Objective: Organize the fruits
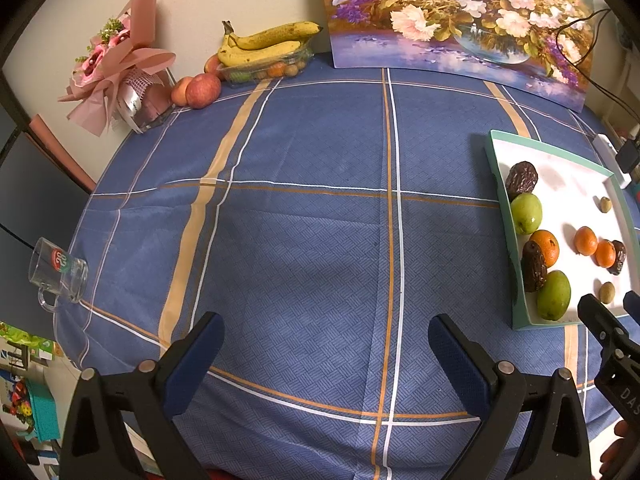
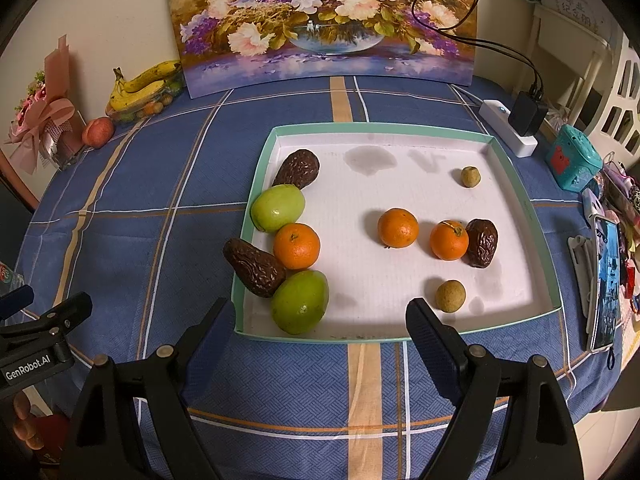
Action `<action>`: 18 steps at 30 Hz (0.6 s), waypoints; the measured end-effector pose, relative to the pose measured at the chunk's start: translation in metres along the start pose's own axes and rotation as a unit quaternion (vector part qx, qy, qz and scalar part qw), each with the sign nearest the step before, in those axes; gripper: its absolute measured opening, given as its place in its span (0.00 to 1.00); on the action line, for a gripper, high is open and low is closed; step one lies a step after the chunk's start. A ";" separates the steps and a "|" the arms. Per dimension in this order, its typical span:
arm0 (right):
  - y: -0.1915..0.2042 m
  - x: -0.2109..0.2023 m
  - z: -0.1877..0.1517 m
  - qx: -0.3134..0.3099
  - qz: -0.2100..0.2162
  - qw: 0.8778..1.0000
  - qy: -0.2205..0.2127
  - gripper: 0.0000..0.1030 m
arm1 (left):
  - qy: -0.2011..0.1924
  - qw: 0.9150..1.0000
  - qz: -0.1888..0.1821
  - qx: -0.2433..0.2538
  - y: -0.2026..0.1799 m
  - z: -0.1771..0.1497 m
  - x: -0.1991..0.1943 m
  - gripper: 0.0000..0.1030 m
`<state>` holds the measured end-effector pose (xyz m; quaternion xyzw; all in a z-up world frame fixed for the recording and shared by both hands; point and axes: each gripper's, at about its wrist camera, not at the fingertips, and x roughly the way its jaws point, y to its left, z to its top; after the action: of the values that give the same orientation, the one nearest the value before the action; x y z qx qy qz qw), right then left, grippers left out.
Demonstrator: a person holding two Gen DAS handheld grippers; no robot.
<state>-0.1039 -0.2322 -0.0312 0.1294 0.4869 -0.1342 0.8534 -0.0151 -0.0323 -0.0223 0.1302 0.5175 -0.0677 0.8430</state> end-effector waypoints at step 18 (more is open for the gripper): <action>-0.001 0.000 0.001 -0.002 0.000 1.000 0.003 0.85 | 0.002 1.000 -0.003 -0.002 0.001 0.000 0.000 1.00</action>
<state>-0.1032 -0.2334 -0.0309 0.1276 0.4896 -0.1328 0.8523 -0.0144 -0.0311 -0.0219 0.1270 0.5195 -0.0686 0.8422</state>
